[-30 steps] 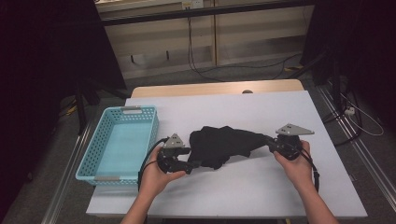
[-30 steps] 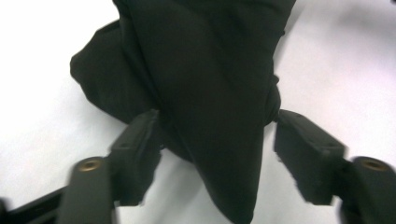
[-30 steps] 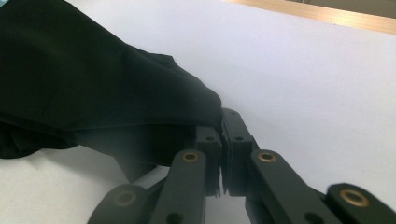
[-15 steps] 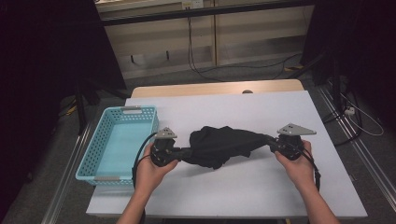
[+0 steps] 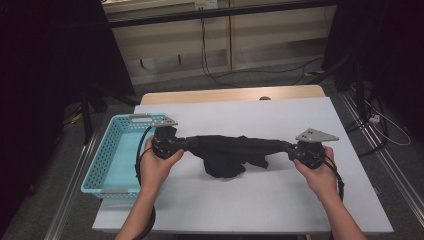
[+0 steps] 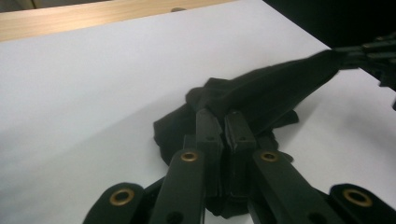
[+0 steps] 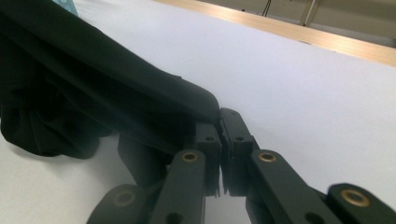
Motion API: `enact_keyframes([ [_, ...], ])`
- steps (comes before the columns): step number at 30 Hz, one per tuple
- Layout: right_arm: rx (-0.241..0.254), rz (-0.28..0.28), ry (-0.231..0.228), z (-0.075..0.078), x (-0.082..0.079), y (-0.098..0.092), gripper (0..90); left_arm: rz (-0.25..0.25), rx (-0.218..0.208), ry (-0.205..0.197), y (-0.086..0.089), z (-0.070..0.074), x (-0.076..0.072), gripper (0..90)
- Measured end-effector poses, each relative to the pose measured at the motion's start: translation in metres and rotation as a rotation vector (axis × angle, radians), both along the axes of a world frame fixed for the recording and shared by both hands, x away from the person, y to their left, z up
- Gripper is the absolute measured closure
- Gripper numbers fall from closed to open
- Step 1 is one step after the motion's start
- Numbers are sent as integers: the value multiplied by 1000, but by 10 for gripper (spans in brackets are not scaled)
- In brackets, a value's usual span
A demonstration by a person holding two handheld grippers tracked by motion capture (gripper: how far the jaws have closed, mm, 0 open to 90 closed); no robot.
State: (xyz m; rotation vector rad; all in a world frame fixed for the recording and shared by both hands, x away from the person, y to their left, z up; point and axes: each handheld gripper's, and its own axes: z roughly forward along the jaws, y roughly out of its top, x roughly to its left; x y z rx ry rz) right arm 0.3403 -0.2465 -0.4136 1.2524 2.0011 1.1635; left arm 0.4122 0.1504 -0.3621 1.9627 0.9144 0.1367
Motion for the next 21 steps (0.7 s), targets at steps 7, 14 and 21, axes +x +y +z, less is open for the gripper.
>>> enact_keyframes([
  [7,-8,20,30,-7,0,4,830,20,10,36,-4,-10,9,866],
  [14,1,20,41,-10,-1,3,768,29,13,52,0,-11,10,866],
  [21,28,31,16,-6,-4,3,581,73,19,62,12,-8,15,866],
])
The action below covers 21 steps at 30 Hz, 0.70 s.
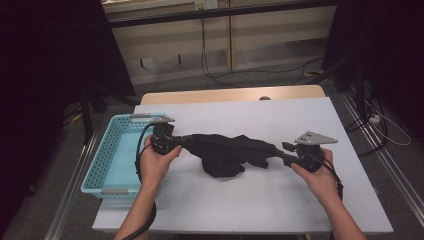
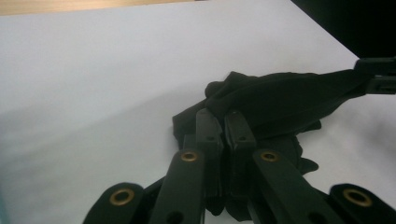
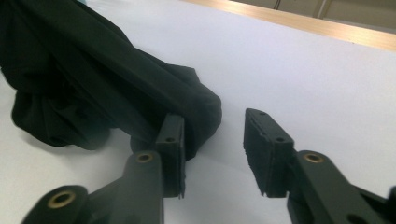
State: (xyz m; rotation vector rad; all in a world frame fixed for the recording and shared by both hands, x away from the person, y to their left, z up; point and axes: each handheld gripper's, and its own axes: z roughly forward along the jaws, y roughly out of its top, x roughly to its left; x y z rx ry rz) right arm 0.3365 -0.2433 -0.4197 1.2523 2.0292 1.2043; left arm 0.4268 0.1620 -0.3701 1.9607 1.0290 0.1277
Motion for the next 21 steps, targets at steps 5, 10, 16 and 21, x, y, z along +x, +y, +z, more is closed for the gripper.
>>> enact_keyframes([
  [5,10,31,-9,3,-2,5,526,48,-7,17,10,-2,6,865],
  [10,44,40,-13,5,-3,7,509,90,16,21,17,-3,10,866],
  [16,52,33,-9,4,-3,1,498,108,14,33,25,-6,11,866],
  [21,10,103,24,-6,-2,14,473,98,13,34,24,-9,10,866],
])
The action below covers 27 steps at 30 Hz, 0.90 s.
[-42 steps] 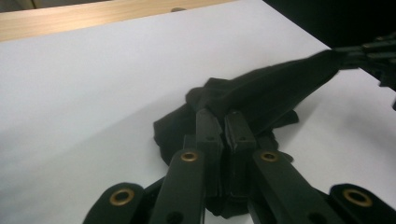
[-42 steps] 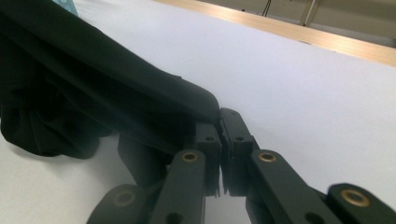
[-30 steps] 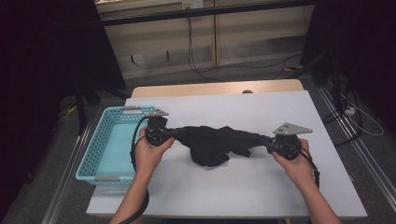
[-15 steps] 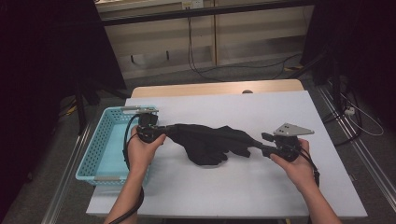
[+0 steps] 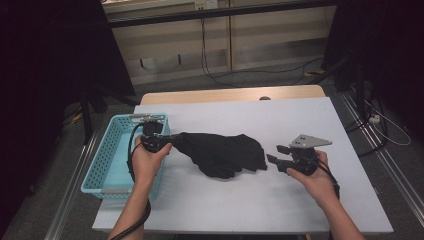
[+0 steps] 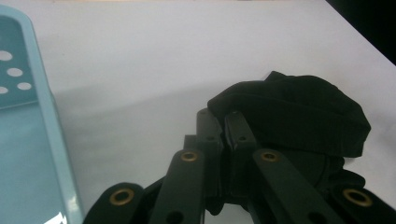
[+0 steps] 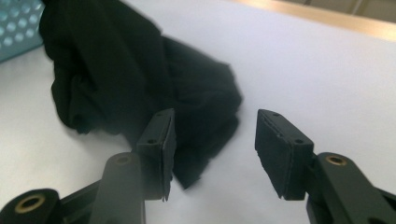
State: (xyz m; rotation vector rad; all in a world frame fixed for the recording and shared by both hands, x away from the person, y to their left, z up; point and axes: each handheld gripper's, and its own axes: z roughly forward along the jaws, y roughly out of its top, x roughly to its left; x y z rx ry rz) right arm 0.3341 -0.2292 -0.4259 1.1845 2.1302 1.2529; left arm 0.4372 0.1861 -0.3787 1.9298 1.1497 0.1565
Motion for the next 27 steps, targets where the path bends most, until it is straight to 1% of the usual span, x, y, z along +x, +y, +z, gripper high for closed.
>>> enact_keyframes([
  [2,-30,17,6,-4,1,6,472,-2,1,-6,-1,0,-2,866],
  [5,-38,49,10,-9,1,16,491,-7,6,-7,-1,-1,-3,865],
  [6,-42,67,11,-11,1,20,520,-4,4,-8,-1,-1,-3,865],
  [7,-53,97,19,-13,1,25,587,-5,8,-9,-1,-1,-3,865],
  [8,-60,136,33,-15,1,30,621,-3,6,-7,-2,-2,-3,865],
  [9,-67,157,41,-17,1,35,612,-4,9,-7,-2,-2,-2,865],
  [11,-95,170,38,-22,4,44,567,-7,11,-11,-3,-2,-2,865],
  [12,-106,167,36,-24,5,48,524,-10,7,-10,-3,-2,-2,865],
  [13,-114,163,37,-27,7,52,500,-15,9,-4,-3,-2,-2,865],
  [14,-126,161,40,-29,10,54,490,-16,10,-6,-4,-2,-2,865],
  [16,-152,164,63,-34,15,59,465,-14,8,-5,-4,-2,-1,865],
  [17,-169,169,59,-35,17,61,458,-14,10,-7,-4,-1,-1,865],
  [18,-175,170,50,-35,18,62,443,-17,11,-10,-4,-1,-1,865],
  [20,-187,172,57,-34,21,65,434,-20,9,-10,-4,1,0,865],
  [21,-201,174,55,-35,22,66,439,-23,14,-10,-5,1,0,865],
  [23,-248,164,22,-37,22,69,490,-25,15,-15,-6,2,0,865],
  [24,-256,156,18,-37,22,70,515,-26,15,-18,-7,3,0,865],
  [25,-265,147,16,-37,22,70,586,-30,16,-15,-7,3,0,865],
  [26,-289,135,5,-36,22,69,675,-31,12,-14,-8,4,0,864],
  [27,-303,126,4,-35,23,67,732,-33,13,-13,-8,4,0,865],
])
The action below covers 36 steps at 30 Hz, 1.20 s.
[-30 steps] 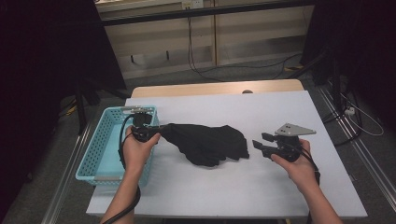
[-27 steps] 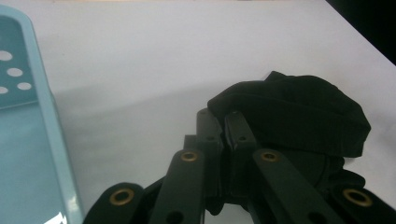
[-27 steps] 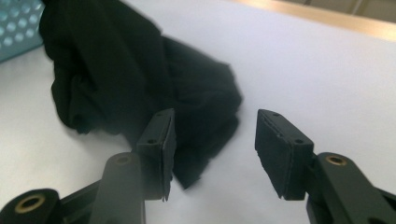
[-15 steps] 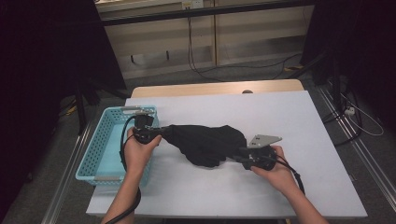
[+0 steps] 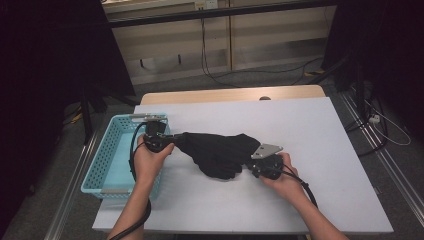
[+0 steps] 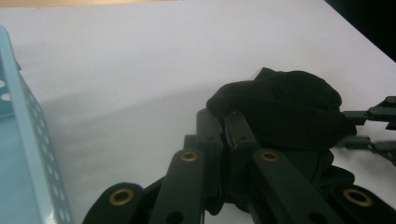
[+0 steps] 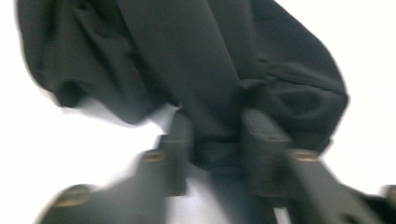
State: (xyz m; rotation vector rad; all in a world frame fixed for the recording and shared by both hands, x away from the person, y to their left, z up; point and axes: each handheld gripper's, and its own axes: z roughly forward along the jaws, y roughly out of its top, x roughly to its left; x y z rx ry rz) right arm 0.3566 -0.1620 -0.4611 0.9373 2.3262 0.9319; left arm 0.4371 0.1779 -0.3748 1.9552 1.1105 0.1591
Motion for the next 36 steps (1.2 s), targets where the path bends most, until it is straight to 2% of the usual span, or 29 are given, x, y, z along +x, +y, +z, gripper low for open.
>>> enact_keyframes([
  [1,7,-6,7,1,1,-2,789,-3,-2,-2,-1,0,0,865],
  [2,11,-11,13,2,2,-5,803,-8,-4,-6,-2,1,0,864],
  [4,48,-22,28,6,3,-12,815,-16,-3,-14,-4,2,-1,865],
  [7,160,-61,38,17,3,-28,816,-26,6,-21,-5,7,1,865],
  [9,216,-83,24,30,4,-39,816,-35,7,-25,-7,11,4,865],
  [14,262,-120,-42,65,8,-57,821,-52,7,-53,-19,23,7,865],
  [17,284,-155,-56,77,12,-65,823,-63,-5,-61,-25,31,10,865],
  [19,302,-166,-52,80,15,-69,823,-71,5,-63,-28,34,12,865],
  [23,299,-180,-31,77,16,-70,824,-81,4,-46,-31,28,13,860],
  [31,270,-221,19,55,14,-82,824,-131,-17,17,-40,-4,10,834],
  [33,265,-236,32,49,14,-85,824,-133,-15,21,-43,-10,9,777],
  [36,261,-253,58,40,14,-89,824,-142,-20,17,-44,-15,8,641],
])
